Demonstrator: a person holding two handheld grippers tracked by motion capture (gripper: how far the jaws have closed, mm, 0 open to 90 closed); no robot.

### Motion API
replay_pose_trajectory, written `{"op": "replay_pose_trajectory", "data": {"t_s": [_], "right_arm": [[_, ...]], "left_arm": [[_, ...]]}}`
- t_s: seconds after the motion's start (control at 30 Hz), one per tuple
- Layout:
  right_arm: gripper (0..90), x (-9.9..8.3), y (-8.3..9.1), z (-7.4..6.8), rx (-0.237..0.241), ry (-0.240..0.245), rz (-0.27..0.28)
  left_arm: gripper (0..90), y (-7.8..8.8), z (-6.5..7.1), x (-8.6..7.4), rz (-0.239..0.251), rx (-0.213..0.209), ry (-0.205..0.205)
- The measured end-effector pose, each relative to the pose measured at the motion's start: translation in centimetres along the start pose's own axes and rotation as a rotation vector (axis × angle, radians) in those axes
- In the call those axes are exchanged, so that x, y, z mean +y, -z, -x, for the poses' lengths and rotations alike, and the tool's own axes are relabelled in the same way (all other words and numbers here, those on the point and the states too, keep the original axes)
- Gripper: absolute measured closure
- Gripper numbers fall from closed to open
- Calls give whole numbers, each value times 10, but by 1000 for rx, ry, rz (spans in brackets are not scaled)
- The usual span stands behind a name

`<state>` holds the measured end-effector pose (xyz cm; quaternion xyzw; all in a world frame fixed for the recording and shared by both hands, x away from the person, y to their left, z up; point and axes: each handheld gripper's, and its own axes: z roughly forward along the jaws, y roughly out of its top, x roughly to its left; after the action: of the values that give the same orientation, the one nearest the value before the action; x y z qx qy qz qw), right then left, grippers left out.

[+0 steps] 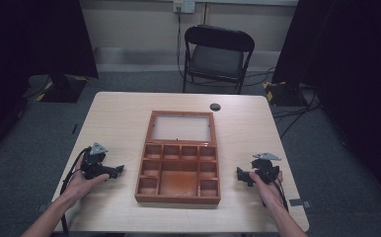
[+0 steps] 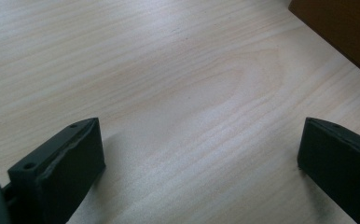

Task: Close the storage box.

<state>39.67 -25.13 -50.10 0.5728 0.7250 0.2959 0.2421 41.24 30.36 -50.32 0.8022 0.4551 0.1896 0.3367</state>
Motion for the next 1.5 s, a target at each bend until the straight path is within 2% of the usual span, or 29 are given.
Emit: {"op": "replay_pose_trajectory", "data": {"t_s": [0.13,0.17,0.23,0.27,0.3,0.33,0.4,0.43,0.47,0.53,0.67,0.77,0.9,0.97,1.13,1.17,1.23,1.33,1.43,1.5], "right_arm": [[0,0,1,0,4,4,-3],[0,0,1,0,6,6,-5],[0,0,1,0,11,8,-13],[18,1,2,1,7,8,-21],[43,2,3,1,5,10,-26],[71,3,3,-1,8,10,-22],[163,4,5,-3,24,27,-20],[163,6,6,-3,46,43,-23],[134,7,6,-3,65,37,-23],[163,9,9,-2,102,20,-11],[149,14,15,-1,105,7,47],[156,17,19,-3,122,8,81],[155,21,20,-10,144,35,83],[156,25,19,-13,157,51,92],[159,32,17,-23,194,88,107],[159,34,16,-24,212,92,108],[158,38,14,-26,244,90,104],[158,43,12,-29,247,101,115],[159,51,10,-32,246,100,127],[160,56,8,-34,247,102,135]], "left_arm": [[0,-1,1,1,2,5,14],[0,-1,1,2,-12,15,13],[4,-2,4,4,-9,30,41],[13,-2,4,6,-11,33,32],[50,-2,5,7,-2,30,35],[92,-1,5,8,-4,25,20],[176,-1,6,10,-2,8,28],[166,-1,5,10,-6,-1,32],[158,0,5,11,-6,-8,36],[166,3,3,12,9,-6,41],[178,9,3,19,50,-26,83],[178,14,6,26,66,-19,62],[177,17,15,34,112,-29,53],[176,17,18,38,98,-60,31],[172,16,22,48,116,-81,32],[177,16,24,49,122,-71,26],[194,13,26,51,121,-80,34],[195,11,27,58,107,-99,34],[201,12,26,67,160,-91,70],[200,9,24,75,134,-109,62]]}}
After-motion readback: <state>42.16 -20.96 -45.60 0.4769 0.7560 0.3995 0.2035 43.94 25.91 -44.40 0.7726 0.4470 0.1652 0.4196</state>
